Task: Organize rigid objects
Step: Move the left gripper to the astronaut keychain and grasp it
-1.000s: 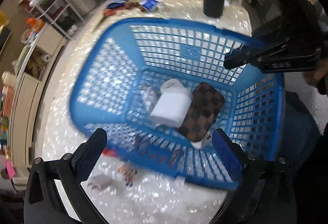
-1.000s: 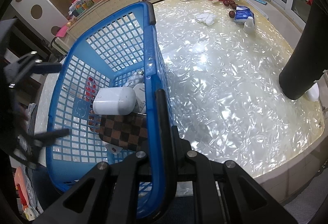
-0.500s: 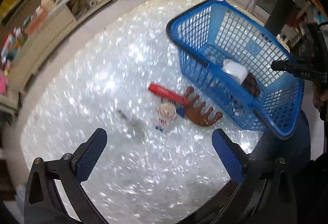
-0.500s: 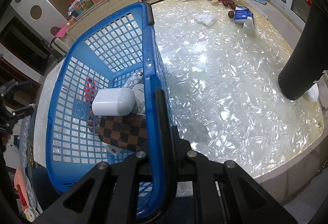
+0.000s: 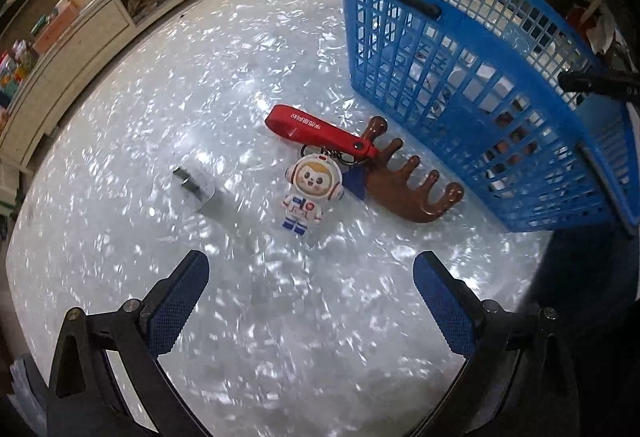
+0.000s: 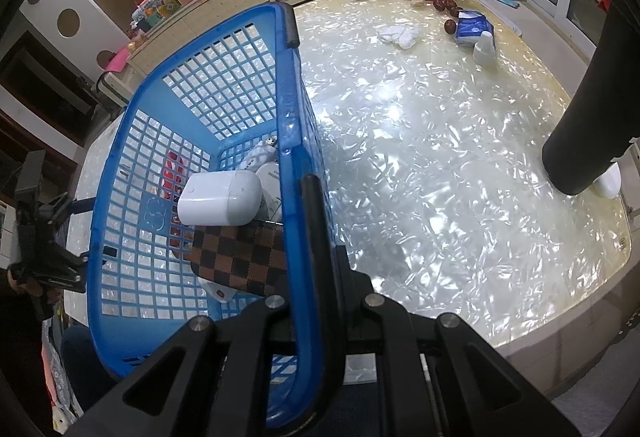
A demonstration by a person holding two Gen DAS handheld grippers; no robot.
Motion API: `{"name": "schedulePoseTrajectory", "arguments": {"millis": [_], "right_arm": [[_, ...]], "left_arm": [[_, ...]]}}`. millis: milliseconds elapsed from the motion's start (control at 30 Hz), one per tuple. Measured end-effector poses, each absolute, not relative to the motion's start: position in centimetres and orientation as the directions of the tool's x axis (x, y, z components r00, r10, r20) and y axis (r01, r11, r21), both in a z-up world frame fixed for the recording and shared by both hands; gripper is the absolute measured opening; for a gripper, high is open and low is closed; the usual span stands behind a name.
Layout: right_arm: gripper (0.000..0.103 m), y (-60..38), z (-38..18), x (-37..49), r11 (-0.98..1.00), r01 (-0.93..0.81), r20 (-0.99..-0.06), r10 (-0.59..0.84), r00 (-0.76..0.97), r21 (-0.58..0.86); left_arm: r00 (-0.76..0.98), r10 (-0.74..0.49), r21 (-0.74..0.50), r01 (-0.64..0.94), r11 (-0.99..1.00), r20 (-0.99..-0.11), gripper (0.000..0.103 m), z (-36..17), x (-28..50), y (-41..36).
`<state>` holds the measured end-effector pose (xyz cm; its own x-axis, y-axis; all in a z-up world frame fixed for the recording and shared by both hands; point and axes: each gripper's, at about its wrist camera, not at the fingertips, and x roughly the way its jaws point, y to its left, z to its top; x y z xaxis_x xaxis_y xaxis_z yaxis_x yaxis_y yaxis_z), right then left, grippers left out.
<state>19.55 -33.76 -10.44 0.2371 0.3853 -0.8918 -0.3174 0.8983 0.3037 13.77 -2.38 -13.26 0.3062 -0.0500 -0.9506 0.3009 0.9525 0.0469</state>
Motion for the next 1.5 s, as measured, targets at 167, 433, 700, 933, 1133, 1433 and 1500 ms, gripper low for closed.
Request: {"name": "schedulePoseTrajectory", "arguments": {"millis": [167,433,700,933,1133,1433,1500], "right_arm": [[0.009,-33.7,-10.6,19.6,0.9,-0.321,-0.897,0.375,0.232,0.293],[0.009,-33.7,-10.7,19.7,0.902,-0.317,-0.901,0.371,0.224,0.293],[0.009,-33.8,-10.9,19.8,0.904,-0.31,-0.903,0.37,0.216,0.296],[0.009,-34.2,-11.1,20.0,0.907,-0.298,-0.905,0.367,0.215,0.297],[0.009,-34.1,-11.2,20.1,0.909,-0.294,-0.906,0.365,0.215,0.297],[0.009,-34.1,-11.2,20.1,0.909,-0.292,-0.905,0.365,0.217,0.296],[0.009,-34.1,-11.2,20.1,0.909,-0.293,-0.905,0.365,0.217,0.296]], "left_arm": [[0.303,-0.035,0.063,0.309,0.949,-0.952,0.103,-15.1,14.7,-2.5],[0.31,-0.063,0.065,0.387,0.92,-0.949,0.103,-17.2,16.5,-3.3],[0.311,-0.067,0.084,0.447,0.891,-0.948,0.103,-18.5,19.1,-4.0],[0.302,-0.103,0.074,0.522,0.85,-0.948,0.092,-19.6,19.7,-4.7],[0.264,-0.2,-0.028,0.537,0.843,-0.943,0.059,-19.1,18.8,-3.9],[0.272,-0.215,-0.047,0.514,0.856,-0.938,0.036,-18.3,16.9,-3.4],[0.276,-0.22,-0.058,0.494,0.867,-0.936,0.035,-18.1,16.4,-3.4]]}}
